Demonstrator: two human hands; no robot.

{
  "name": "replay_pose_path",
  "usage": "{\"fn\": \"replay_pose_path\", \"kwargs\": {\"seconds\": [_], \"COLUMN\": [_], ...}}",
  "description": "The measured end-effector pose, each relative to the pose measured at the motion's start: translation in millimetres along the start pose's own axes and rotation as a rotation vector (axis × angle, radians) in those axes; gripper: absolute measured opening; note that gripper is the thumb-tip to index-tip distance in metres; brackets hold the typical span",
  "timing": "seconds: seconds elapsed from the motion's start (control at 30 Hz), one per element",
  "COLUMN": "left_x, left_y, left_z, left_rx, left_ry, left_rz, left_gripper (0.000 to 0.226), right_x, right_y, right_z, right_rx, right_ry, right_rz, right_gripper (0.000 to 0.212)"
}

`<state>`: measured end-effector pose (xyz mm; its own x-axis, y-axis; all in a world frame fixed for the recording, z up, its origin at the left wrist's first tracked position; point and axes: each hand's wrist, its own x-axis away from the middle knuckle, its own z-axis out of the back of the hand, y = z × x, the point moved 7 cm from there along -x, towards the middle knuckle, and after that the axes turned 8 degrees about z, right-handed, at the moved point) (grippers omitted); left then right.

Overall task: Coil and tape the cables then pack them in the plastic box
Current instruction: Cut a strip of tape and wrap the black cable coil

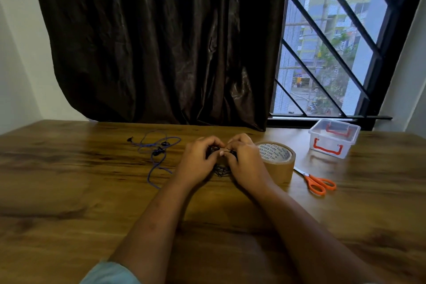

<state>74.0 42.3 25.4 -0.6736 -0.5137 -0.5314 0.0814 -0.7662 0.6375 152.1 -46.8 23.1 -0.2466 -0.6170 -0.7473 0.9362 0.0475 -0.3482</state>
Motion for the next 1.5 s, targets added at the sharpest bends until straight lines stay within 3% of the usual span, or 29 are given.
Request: {"fn": "replay_pose_path", "kwargs": {"seconds": [0.3, 0.67, 0.87, 1.1, 1.23, 1.5], "left_x": [1, 5, 5, 3, 4, 5], "left_y": [3, -2, -1, -16, -19, -18], "left_z": [-8, -11, -7, -1, -1, -3], "left_rx": [-0.187, -0.181, -0.162, 0.173, 0.396, 0.646], "left_ry": [-0.02, -0.039, 0.01, 0.067, 0.042, -0.022], "left_rz": [-0.054, 0.01, 0.018, 0.228, 0.319, 0.391], "left_gripper": [0.011, 0.006, 0.01, 0.011, 0.023, 0.024], "right_x": [1, 0, 3, 5, 6, 9], "right_y": [-2, 4, 3, 6, 15, 22], "right_z": [-4, -5, -4, -3, -9, -16], "right_rx": [0.008, 0.001, -0.135, -0.298, -0.414, -0.644], "right_ry": [-0.055, -0.006, 0.021, 0.083, 0.069, 0.106], "right_rz": [0.005, -0.048, -0.074, -0.132, -0.243, -0.389], "right_gripper": [0.014, 0.017, 0.02, 0.014, 0.005, 0.011]}}
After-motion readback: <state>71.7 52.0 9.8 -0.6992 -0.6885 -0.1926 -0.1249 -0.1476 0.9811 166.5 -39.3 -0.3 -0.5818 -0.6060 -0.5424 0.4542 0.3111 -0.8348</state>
